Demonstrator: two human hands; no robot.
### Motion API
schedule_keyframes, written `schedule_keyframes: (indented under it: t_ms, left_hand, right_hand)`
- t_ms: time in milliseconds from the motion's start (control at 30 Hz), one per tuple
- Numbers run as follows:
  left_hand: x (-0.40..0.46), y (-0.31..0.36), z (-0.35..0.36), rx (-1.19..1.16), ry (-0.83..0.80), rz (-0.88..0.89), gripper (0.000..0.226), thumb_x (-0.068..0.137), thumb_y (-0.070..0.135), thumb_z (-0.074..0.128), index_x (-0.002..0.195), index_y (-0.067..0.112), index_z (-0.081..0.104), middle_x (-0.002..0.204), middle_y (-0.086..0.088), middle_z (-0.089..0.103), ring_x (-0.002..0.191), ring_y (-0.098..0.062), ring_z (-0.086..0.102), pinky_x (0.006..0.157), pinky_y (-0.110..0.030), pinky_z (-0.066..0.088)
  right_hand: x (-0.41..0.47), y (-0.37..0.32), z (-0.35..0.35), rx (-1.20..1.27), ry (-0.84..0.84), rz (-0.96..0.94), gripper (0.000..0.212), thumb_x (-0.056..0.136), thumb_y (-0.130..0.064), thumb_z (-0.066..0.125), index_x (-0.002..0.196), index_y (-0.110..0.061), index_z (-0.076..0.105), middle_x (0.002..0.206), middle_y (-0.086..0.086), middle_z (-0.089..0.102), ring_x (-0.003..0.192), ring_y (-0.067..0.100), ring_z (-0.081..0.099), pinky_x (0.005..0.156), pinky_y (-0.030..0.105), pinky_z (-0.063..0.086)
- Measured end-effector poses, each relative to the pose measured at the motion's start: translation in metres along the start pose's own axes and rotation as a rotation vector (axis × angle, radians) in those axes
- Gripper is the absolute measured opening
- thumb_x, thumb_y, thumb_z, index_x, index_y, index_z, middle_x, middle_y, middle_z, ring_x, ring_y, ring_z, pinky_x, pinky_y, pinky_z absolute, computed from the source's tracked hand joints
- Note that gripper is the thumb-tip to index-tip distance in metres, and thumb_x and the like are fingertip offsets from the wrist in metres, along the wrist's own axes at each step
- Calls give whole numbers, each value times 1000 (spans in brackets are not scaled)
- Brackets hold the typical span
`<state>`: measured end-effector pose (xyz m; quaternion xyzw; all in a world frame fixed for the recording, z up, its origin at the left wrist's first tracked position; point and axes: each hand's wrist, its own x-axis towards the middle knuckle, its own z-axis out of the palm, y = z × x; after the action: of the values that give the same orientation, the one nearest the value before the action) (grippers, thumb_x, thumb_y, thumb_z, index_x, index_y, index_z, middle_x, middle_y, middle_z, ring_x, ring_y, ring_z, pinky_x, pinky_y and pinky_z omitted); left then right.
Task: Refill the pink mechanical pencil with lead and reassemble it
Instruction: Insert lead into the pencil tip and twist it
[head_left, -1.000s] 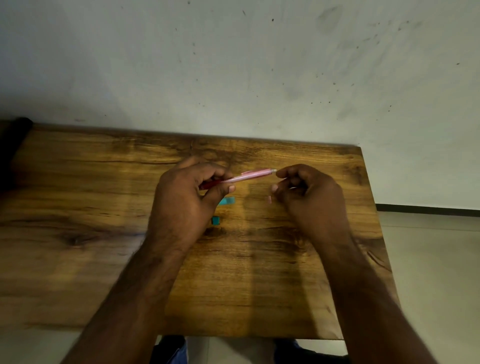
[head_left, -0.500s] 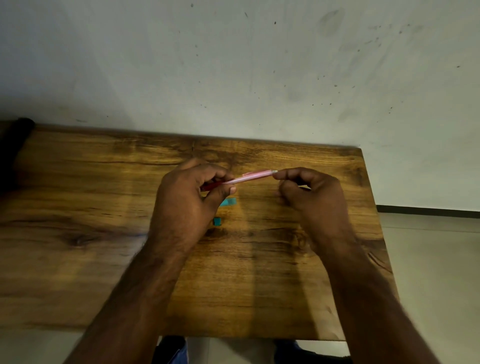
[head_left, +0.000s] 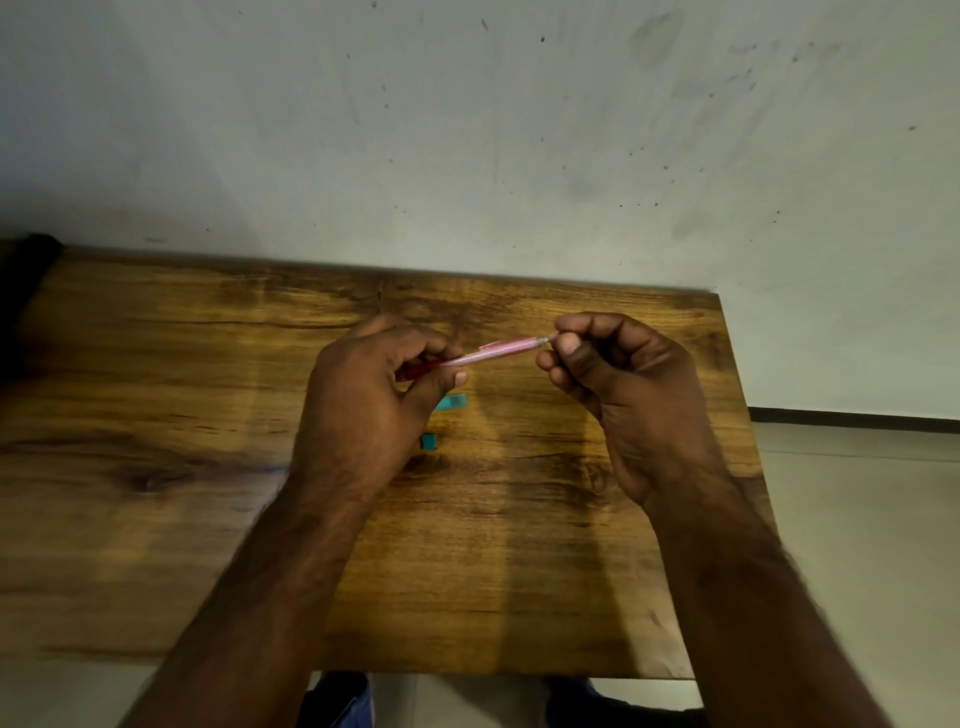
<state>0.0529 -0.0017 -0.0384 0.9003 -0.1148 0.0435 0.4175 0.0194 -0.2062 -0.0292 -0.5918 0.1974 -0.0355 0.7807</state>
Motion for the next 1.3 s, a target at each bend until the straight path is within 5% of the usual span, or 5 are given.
schedule_keyframes:
  t_ms: [267,700,933,1167,1300]
  left_hand:
    - [-1,2,-1,6,-11,1,21,83,22,82,104,22,80,95,10,69,86,-3,63,74,-21,51]
    - [-1,1,-1,14,-19,19,20,85,22,79,105,21,80,96,11,68,87,3,60,73,-10,43]
    - [-2,1,2,13,-27,1,18,84,22,81,102,20,81,95,9,68,85,-2,60,72,-14,43]
    - [-3,7,10,-36,21,-63,18,77,22,87,93,25,78,87,13,67,76,0,63,66,-19,54]
    - [-7,12,19,-42,39,-77,18,77,19,86,88,27,75,82,14,67,72,0,64,62,-20,55]
  right_hand:
    - [0,1,1,-47,-36,-43,21,90,10,66,100,-6,75,92,12,76,80,16,76,72,22,60]
    - [0,2,0,-199,-47,-117,25,89,7,70,99,-14,78,91,4,81,83,17,78,72,22,60]
    - [0,1,0,-216,-47,-111,26,89,7,70,98,-16,79,92,2,82,84,16,79,72,22,60]
    - [0,5,6,-54,-56,72,47,90,-3,74,134,-13,60,93,13,80,86,21,79,73,26,61]
    - [-3,11,15,-42,-66,133,46,86,-5,79,127,-11,58,89,14,82,78,22,80,67,26,61]
